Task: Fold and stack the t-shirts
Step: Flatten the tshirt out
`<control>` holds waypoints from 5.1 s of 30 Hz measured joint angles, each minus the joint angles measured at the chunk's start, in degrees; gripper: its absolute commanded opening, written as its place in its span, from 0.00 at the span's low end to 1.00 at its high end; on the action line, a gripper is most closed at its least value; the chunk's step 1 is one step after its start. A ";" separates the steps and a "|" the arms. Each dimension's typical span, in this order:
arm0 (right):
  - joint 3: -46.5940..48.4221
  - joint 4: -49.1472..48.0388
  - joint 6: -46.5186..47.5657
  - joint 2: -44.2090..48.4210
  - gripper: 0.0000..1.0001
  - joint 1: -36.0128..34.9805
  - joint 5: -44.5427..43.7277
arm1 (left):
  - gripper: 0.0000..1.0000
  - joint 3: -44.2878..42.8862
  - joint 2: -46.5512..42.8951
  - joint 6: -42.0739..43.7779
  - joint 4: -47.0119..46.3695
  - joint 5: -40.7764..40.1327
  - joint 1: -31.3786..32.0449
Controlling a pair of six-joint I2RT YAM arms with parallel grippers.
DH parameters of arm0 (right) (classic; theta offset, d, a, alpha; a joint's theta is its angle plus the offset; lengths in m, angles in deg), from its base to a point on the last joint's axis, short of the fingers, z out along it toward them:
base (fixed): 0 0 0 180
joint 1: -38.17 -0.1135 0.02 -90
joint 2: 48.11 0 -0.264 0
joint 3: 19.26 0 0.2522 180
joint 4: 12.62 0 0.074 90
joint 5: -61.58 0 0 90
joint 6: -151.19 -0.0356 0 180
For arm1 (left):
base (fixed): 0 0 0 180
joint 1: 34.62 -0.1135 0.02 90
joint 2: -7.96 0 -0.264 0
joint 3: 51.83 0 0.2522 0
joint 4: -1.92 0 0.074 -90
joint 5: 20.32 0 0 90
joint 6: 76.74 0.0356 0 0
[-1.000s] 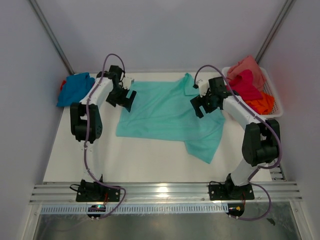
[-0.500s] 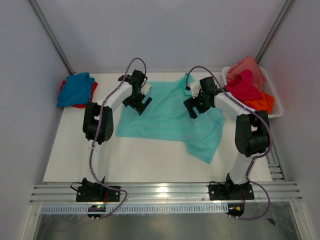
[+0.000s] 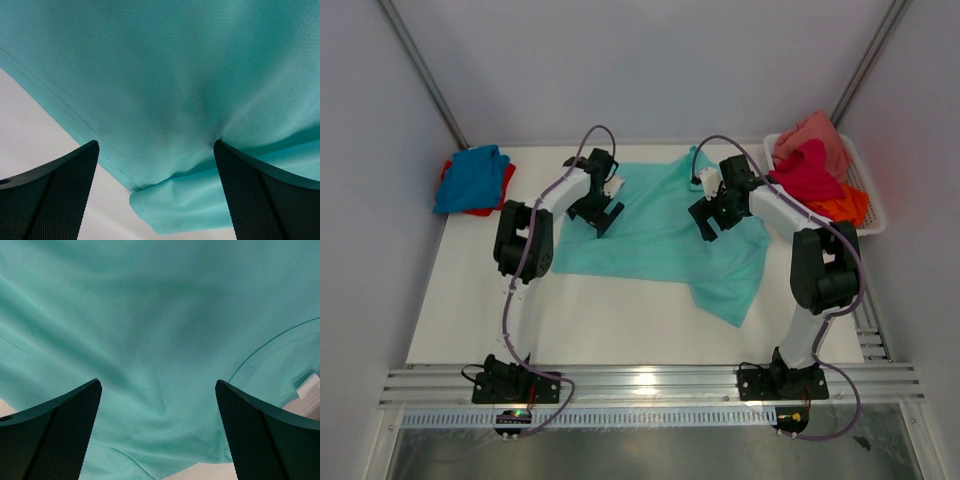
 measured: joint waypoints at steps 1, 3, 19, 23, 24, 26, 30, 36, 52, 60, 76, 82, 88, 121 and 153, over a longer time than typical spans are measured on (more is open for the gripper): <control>-0.15 0.17 0.04 0.09 0.99 0.00 -0.11 | 0.99 0.00 0.02 0.02 0.00 -0.15 0.00; -0.46 0.39 0.09 0.28 0.99 0.00 -0.26 | 0.99 -0.17 0.13 0.07 0.09 -0.37 0.00; -6.93 1.18 1.16 0.96 1.00 0.00 -4.35 | 0.99 -0.57 0.39 0.98 0.07 -7.02 -0.68; -9.38 0.57 1.44 1.11 0.99 0.00 -7.91 | 0.99 0.79 -0.33 0.15 -0.15 -7.45 -1.46; -10.25 0.24 1.55 1.18 1.00 0.00 -9.01 | 0.99 1.49 -0.74 -0.02 -0.24 -7.56 -1.70; -11.56 -0.37 1.53 1.64 0.99 0.00 -10.23 | 0.99 2.91 -1.53 -0.28 -0.22 -7.58 -2.19; -13.81 -1.92 1.46 3.54 0.99 0.00 -13.05 | 0.99 6.60 -3.65 -1.07 -0.22 -7.54 -3.17; -16.94 -4.50 1.03 5.99 0.99 -0.44 -15.91 | 0.99 12.52 -7.17 -2.43 0.11 -6.91 -3.52; -30.40 -1.95 0.63 19.65 0.99 -0.46 -18.86 | 0.99 29.83 -18.71 -3.67 -0.11 -2.49 -3.52; -31.76 0.81 0.70 21.88 0.99 -0.46 -18.58 | 0.99 29.51 -20.52 -3.63 0.09 -2.16 -3.54; 10.84 -3.37 2.75 -3.58 0.99 -0.57 -16.94 | 0.99 -18.38 2.45 -2.97 0.48 -7.48 -3.54; 12.44 -3.48 3.17 -9.81 1.00 -1.77 -16.57 | 0.99 -20.11 5.42 -3.02 0.24 -7.50 -3.54; 13.03 -3.54 3.23 -11.06 0.99 -4.42 -15.45 | 0.99 -19.52 6.36 -3.87 -0.09 -3.34 -3.58; 23.52 -10.16 3.28 -23.43 0.42 -10.86 -24.61 | 0.99 -16.79 9.49 -6.32 -0.42 9.40 -3.61; 32.57 -29.46 19.96 -29.90 0.03 -11.72 -45.79 | 0.99 -15.54 9.42 -6.47 -0.85 10.43 -3.61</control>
